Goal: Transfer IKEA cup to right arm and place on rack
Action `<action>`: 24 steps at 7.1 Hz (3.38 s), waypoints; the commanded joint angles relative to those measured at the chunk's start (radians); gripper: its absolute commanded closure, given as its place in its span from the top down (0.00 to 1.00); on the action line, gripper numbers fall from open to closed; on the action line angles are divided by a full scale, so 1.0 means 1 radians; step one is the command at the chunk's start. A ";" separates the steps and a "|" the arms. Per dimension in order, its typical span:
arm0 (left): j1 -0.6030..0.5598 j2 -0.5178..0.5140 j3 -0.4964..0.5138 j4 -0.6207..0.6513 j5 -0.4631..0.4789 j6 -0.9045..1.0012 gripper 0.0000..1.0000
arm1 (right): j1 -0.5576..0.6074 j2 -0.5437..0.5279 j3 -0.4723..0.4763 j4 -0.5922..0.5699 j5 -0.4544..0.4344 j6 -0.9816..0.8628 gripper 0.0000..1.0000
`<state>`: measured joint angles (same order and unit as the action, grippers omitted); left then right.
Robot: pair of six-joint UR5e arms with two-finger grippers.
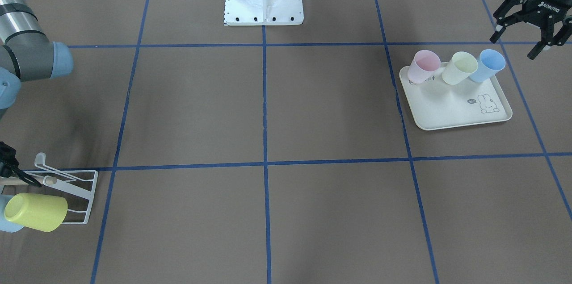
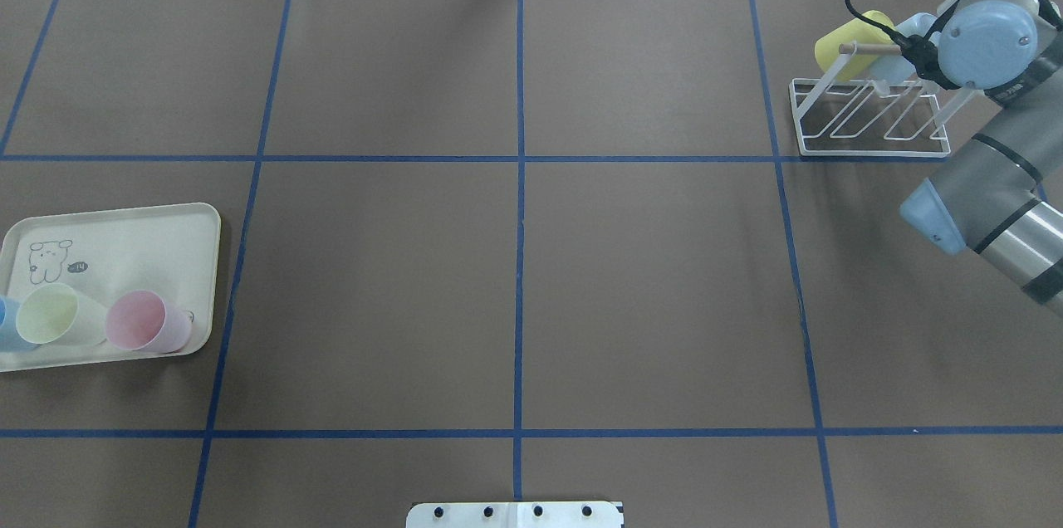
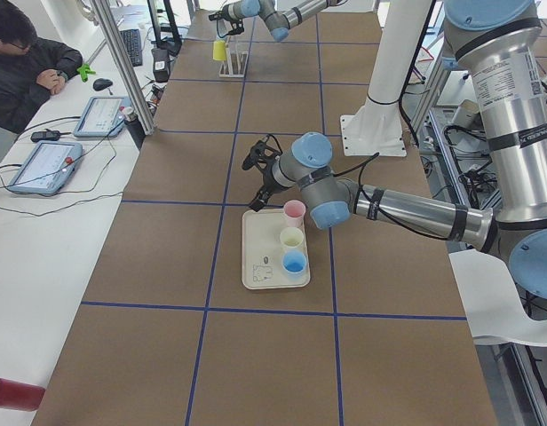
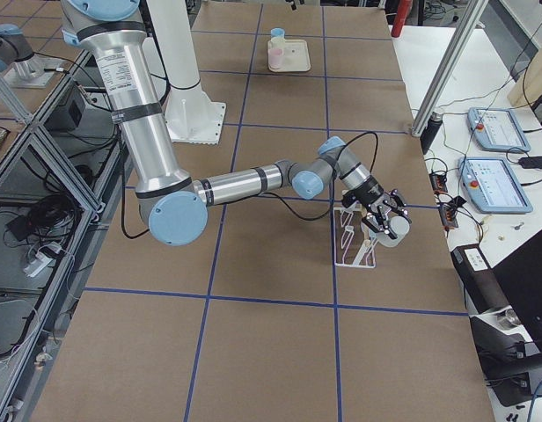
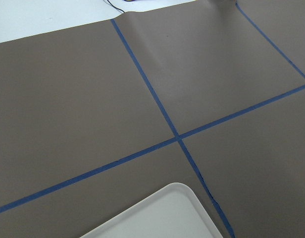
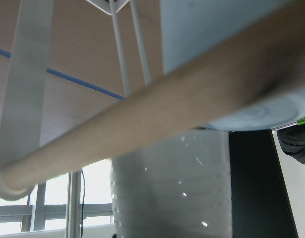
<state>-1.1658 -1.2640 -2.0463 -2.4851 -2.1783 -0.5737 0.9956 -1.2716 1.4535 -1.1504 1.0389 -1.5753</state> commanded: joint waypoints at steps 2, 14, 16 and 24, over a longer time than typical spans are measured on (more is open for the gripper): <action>0.000 0.000 0.000 0.000 0.000 0.000 1.00 | -0.011 -0.008 -0.002 -0.003 -0.042 -0.002 0.00; 0.000 0.000 0.003 -0.002 0.000 0.000 1.00 | -0.041 -0.021 -0.004 0.003 -0.103 -0.014 0.00; 0.000 0.000 0.003 -0.002 0.000 0.000 1.00 | -0.041 -0.022 -0.004 0.003 -0.103 -0.012 0.10; 0.000 0.000 0.003 -0.002 0.000 0.000 1.00 | -0.041 -0.023 0.007 0.017 -0.094 -0.009 0.98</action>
<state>-1.1658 -1.2640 -2.0433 -2.4866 -2.1783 -0.5737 0.9541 -1.2936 1.4578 -1.1340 0.9447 -1.5836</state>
